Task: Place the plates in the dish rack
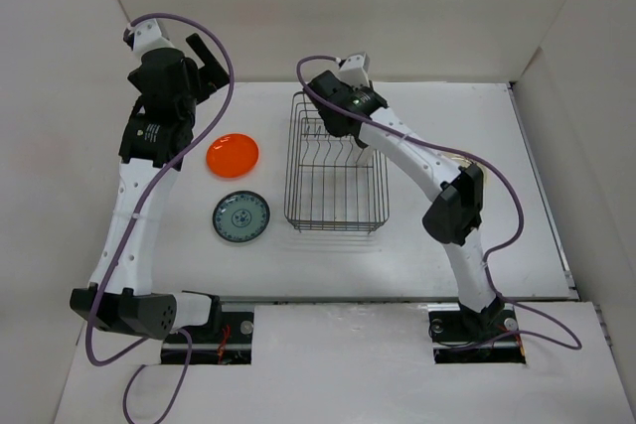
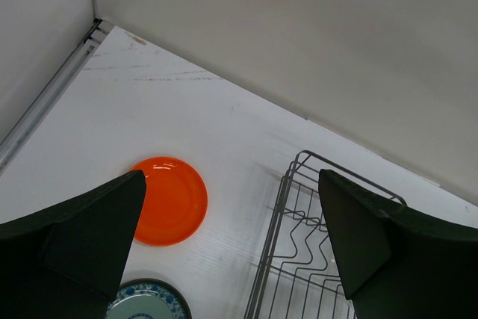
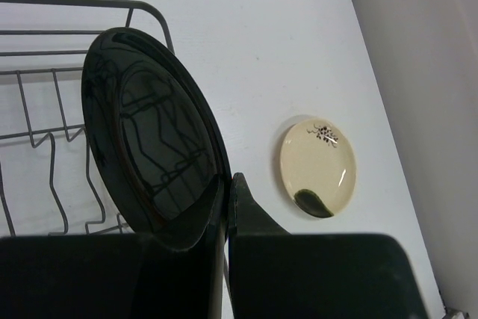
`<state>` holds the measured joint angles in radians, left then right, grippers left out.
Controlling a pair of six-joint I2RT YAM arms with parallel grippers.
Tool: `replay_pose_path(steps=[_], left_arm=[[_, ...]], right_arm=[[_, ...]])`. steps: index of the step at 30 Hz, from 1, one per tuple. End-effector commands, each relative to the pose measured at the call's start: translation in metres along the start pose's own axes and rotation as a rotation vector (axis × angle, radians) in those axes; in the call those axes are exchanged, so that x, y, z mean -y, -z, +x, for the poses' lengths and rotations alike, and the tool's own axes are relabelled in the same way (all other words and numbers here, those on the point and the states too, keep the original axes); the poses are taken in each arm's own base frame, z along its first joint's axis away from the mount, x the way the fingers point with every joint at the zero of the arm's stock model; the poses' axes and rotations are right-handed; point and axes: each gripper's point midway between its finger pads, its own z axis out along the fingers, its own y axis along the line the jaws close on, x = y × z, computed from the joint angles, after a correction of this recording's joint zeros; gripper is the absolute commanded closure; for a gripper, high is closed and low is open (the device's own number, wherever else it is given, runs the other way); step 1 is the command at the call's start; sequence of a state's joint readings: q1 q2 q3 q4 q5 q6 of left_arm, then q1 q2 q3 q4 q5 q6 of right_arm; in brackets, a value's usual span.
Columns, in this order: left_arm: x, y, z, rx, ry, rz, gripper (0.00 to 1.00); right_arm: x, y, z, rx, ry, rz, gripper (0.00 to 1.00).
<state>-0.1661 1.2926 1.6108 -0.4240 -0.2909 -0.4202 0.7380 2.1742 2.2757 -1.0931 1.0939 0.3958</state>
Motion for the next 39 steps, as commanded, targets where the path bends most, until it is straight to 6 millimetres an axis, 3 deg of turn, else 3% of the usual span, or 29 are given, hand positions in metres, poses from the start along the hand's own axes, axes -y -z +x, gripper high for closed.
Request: replay_pose_path(steps=[1, 14, 19, 21, 25, 26, 27, 29, 32, 35, 37, 38, 39], left_arm=[[0.007, 0.011, -0.023, 0.065, 0.020, 0.035, 0.00], [0.007, 0.011, -0.023, 0.065, 0.011, 0.034, 0.00], [0.007, 0.011, -0.023, 0.065, 0.011, 0.034, 0.00], [0.007, 0.010, -0.022, 0.065, 0.011, 0.034, 0.00], [0.007, 0.010, -0.022, 0.065, 0.011, 0.034, 0.00], [0.007, 0.010, -0.022, 0.065, 0.011, 0.034, 0.00], [0.006, 0.010, -0.022, 0.065, 0.002, 0.034, 0.00], [0.005, 0.009, -0.022, 0.070, 0.002, 0.026, 0.00], [0.005, 0.009, -0.022, 0.070, 0.002, 0.026, 0.00], [0.005, 0.009, -0.022, 0.070, 0.002, 0.026, 0.00], [0.005, 0.009, -0.022, 0.070, 0.002, 0.026, 0.00], [0.005, 0.009, -0.022, 0.070, 0.002, 0.026, 0.00], [0.005, 0.006, -0.020, 0.062, -0.001, 0.022, 0.00]], right_arm=[[0.004, -0.003, -0.012, 0.031, -0.043, 0.038, 1.00], [0.001, -0.012, -0.008, 0.027, -0.029, 0.067, 1.00], [-0.010, -0.012, -0.001, 0.017, -0.007, 0.050, 0.99], [-0.014, -0.015, 0.002, 0.013, 0.002, 0.052, 0.85], [-0.019, -0.010, 0.003, 0.014, 0.006, 0.035, 0.74], [-0.020, -0.011, 0.006, 0.010, 0.005, 0.037, 0.57], [-0.018, -0.009, 0.004, 0.010, -0.004, 0.025, 0.52], [-0.024, -0.005, 0.004, 0.011, -0.011, 0.008, 0.50], [-0.013, 0.003, -0.006, 0.025, -0.065, 0.001, 0.49], [0.009, 0.021, -0.023, 0.039, -0.185, -0.041, 0.47], [0.014, 0.017, -0.018, 0.006, -0.240, -0.101, 0.45], [0.042, 0.028, -0.033, 0.034, -0.309, -0.145, 0.44], [0.038, 0.031, -0.030, 0.012, -0.330, -0.256, 0.43]])
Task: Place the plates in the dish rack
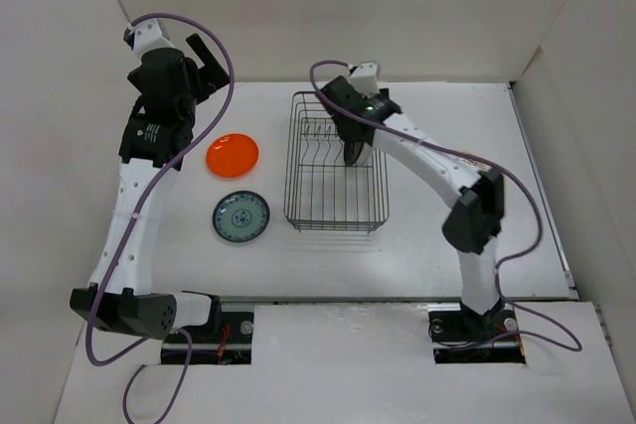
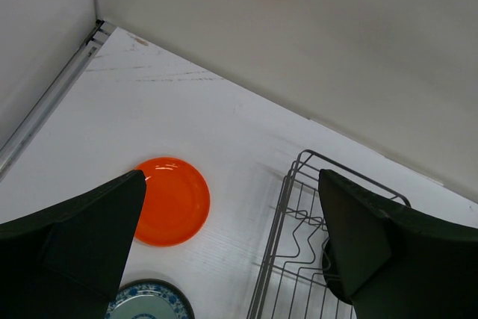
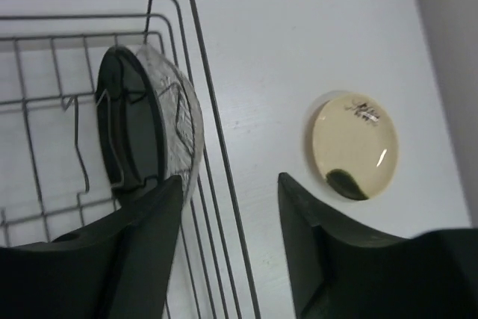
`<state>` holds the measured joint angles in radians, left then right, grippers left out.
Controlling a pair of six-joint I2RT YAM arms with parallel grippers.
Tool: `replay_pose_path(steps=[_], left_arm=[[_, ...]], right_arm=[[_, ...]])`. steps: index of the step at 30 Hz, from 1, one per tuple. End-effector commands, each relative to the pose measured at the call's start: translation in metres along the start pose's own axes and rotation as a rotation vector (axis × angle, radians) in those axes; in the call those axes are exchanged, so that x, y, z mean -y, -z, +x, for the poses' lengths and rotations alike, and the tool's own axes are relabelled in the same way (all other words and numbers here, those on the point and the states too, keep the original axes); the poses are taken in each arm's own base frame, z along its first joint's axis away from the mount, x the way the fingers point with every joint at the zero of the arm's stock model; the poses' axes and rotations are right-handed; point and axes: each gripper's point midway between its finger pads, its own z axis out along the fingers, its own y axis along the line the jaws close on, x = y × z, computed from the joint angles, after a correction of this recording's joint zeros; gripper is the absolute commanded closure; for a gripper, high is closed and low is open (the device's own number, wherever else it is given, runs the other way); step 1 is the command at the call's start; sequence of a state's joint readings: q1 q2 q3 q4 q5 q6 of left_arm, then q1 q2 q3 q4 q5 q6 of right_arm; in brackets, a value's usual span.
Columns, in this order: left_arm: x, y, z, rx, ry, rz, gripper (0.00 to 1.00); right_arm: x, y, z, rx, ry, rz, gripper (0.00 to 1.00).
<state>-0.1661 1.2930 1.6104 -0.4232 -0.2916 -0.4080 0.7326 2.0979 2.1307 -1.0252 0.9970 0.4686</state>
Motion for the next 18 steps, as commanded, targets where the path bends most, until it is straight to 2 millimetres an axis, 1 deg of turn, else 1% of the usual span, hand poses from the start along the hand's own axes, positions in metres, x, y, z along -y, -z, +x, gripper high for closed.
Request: replay_pose_path(steps=[1, 2, 3, 4, 5, 6, 7, 8, 9, 10, 11, 12, 13, 14, 15, 16, 17, 18], left_arm=[[0.005, 0.006, -0.020, 0.062, 0.011, 0.022, 0.00], [0.005, 0.006, -0.020, 0.062, 0.011, 0.022, 0.00], [0.006, 0.006, -0.019, 0.058, 0.011, 0.030, 0.00], [0.008, 0.005, -0.017, 0.053, 0.010, 0.040, 0.00], [0.008, 0.002, -0.014, 0.045, 0.007, 0.036, 0.00], [0.012, 0.002, -0.012, 0.034, 0.007, 0.058, 0.00], [0.015, 0.002, -0.013, 0.036, 0.009, 0.074, 0.00], [0.016, -0.001, -0.009, 0.024, 0.006, 0.080, 0.00], [0.018, -0.001, -0.008, 0.019, 0.006, 0.088, 0.00], [0.021, 0.000, -0.007, 0.010, 0.005, 0.108, 0.00], [0.024, -0.004, -0.004, 0.002, 0.013, 0.116, 0.00], [0.025, -0.007, 0.000, -0.011, 0.010, 0.122, 0.00], [0.027, -0.007, 0.001, -0.016, 0.010, 0.133, 0.00], [0.033, -0.009, 0.005, -0.030, 0.009, 0.158, 0.00], [0.033, -0.010, 0.010, -0.044, 0.007, 0.165, 0.00], [0.040, -0.009, 0.007, -0.038, 0.011, 0.199, 0.00], [0.043, -0.008, 0.008, -0.047, 0.020, 0.215, 0.00], [0.046, -0.013, 0.013, -0.056, 0.019, 0.233, 0.00]], right_arm=[[0.061, 0.019, -0.050, 0.046, -0.294, -0.220, 0.38], [0.078, 0.017, -0.045, 0.073, -0.348, -0.310, 0.36], [0.087, 0.008, -0.039, 0.065, -0.387, -0.391, 0.34], [0.098, -0.024, -0.007, -0.002, -0.440, -0.492, 0.33], [0.117, -0.032, 0.005, -0.005, -0.474, -0.488, 0.31], [0.140, -0.029, 0.008, 0.023, -0.531, -0.484, 0.28], [0.144, -0.032, 0.022, -0.003, -0.560, -0.534, 0.26], [0.176, -0.051, 0.040, -0.026, -0.622, -0.475, 0.24], [0.183, -0.057, 0.071, -0.071, -0.661, -0.456, 0.23], [0.192, -0.062, 0.087, -0.086, -0.684, -0.446, 0.23], [0.212, -0.070, 0.103, -0.103, -0.739, -0.420, 0.22], [0.213, -0.075, 0.133, -0.143, -0.759, -0.407, 0.22], [0.218, -0.077, 0.144, -0.149, -0.777, -0.400, 0.22], [0.222, -0.078, 0.156, -0.167, -0.791, -0.386, 0.20], [0.229, -0.082, 0.164, -0.177, -0.819, -0.359, 0.20], [0.227, -0.087, 0.181, -0.218, -0.845, -0.353, 0.19], [0.222, -0.089, 0.191, -0.252, -0.865, -0.349, 0.19], [0.229, -0.095, 0.200, -0.267, -0.899, -0.318, 0.19]])
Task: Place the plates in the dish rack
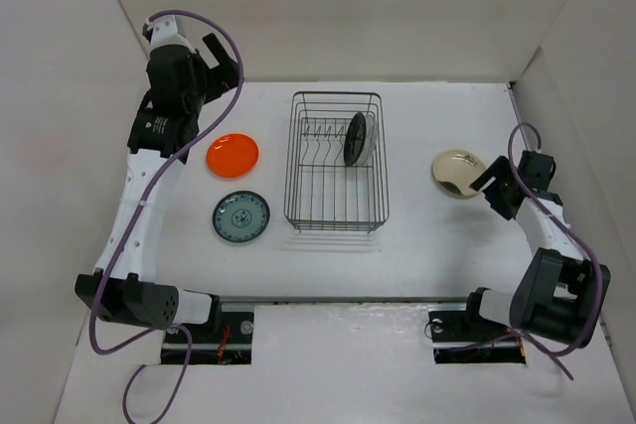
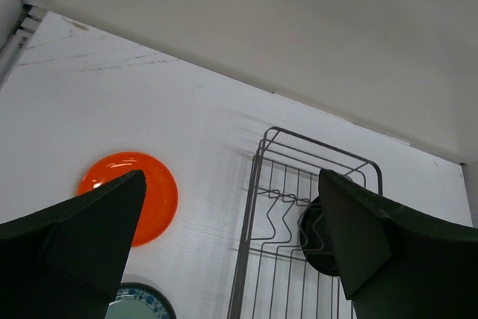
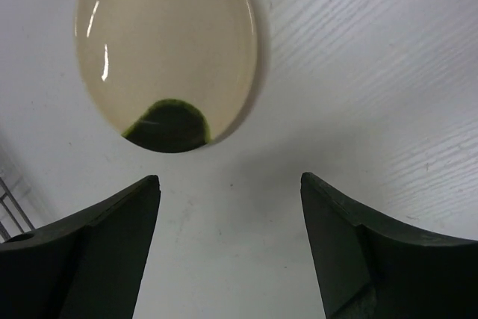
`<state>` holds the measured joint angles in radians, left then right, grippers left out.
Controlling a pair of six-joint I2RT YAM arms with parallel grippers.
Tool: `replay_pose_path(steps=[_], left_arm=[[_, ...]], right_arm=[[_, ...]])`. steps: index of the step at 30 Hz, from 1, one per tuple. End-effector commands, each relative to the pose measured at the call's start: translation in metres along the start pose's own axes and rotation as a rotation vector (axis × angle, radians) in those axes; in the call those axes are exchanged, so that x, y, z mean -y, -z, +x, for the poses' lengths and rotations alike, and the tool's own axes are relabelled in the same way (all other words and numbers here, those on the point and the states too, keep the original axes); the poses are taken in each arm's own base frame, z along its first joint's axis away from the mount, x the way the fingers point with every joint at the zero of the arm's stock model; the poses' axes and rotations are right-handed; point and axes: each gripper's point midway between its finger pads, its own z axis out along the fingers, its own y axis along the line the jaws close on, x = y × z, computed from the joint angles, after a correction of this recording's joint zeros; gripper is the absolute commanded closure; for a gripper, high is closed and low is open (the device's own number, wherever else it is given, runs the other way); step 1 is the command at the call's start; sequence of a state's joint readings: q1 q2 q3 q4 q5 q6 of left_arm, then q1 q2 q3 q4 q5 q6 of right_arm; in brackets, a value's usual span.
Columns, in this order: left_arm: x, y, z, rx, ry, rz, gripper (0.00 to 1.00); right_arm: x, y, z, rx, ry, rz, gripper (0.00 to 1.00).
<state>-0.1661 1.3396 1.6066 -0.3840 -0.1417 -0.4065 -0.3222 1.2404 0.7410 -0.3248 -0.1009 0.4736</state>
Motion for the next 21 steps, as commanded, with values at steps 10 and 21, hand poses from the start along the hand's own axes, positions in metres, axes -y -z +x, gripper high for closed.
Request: replay_pose_path(steps=[10, 21], left_arm=[[0.027, 0.002, -0.005, 0.030, -0.011, 0.160, 0.00], [0.015, 0.005, -0.013, 0.063, -0.033, 0.114, 0.00]], right_arm=[[0.001, -0.048, -0.015, -0.023, -0.126, -0.058, 0.20], [0.004, -0.076, -0.015, -0.080, -0.136, -0.039, 0.40]])
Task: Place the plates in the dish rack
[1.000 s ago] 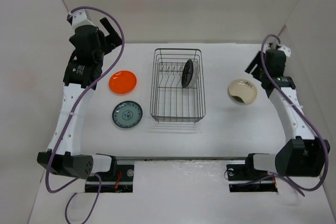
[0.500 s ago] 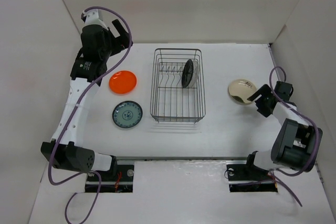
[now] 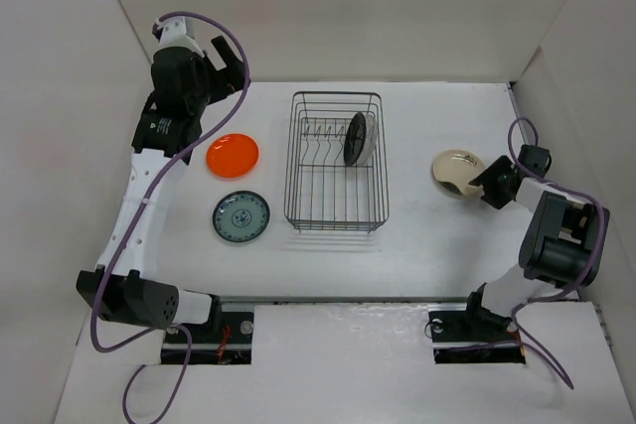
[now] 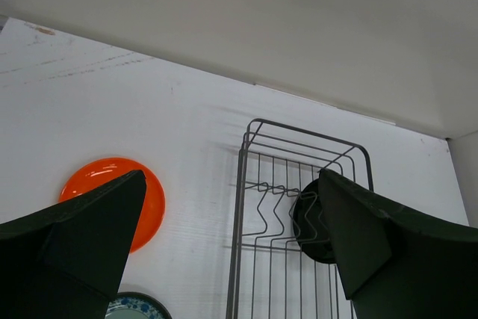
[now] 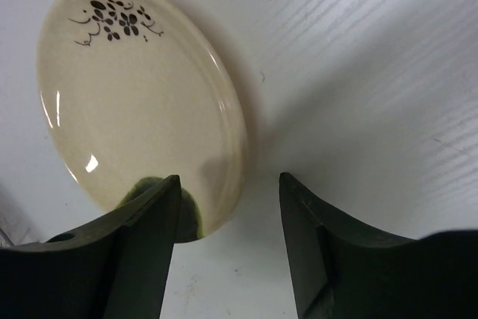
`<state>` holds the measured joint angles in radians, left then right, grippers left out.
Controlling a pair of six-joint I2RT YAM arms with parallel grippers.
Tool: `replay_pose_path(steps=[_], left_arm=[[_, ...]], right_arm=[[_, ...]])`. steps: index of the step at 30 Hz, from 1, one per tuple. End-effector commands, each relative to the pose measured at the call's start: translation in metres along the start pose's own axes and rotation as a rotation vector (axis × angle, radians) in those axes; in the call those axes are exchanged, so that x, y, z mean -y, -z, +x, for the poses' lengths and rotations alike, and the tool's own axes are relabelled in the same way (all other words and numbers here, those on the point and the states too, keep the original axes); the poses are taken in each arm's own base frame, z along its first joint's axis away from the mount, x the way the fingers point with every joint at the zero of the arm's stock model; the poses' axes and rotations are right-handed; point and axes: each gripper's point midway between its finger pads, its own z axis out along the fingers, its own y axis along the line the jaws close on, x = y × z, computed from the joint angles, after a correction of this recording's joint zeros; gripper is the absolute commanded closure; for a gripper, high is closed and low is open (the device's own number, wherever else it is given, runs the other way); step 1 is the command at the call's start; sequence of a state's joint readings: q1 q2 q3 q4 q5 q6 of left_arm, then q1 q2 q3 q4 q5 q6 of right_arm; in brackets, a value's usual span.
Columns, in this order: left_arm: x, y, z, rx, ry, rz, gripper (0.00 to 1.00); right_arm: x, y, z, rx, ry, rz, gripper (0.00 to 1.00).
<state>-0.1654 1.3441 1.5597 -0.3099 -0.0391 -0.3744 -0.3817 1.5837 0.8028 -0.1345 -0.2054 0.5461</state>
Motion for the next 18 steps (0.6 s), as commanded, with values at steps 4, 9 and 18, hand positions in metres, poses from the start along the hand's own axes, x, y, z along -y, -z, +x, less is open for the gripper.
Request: replay_pose_path(steps=[4, 9, 18], left_arm=[[0.001, 0.013, -0.024, 0.088, -0.009, 0.011, 0.00], [-0.001, 0.013, -0.025, 0.088, -0.007, 0.010, 0.00], [-0.004, 0.013, -0.024, 0.084, -0.008, -0.002, 0.00]], right_arm=[[-0.010, -0.012, -0.012, -0.045, -0.007, -0.020, 0.47], [-0.012, -0.012, -0.015, -0.065, -0.012, -0.008, 0.56], [0.007, -0.008, -0.028, -0.055, -0.001, 0.144, 1.00]])
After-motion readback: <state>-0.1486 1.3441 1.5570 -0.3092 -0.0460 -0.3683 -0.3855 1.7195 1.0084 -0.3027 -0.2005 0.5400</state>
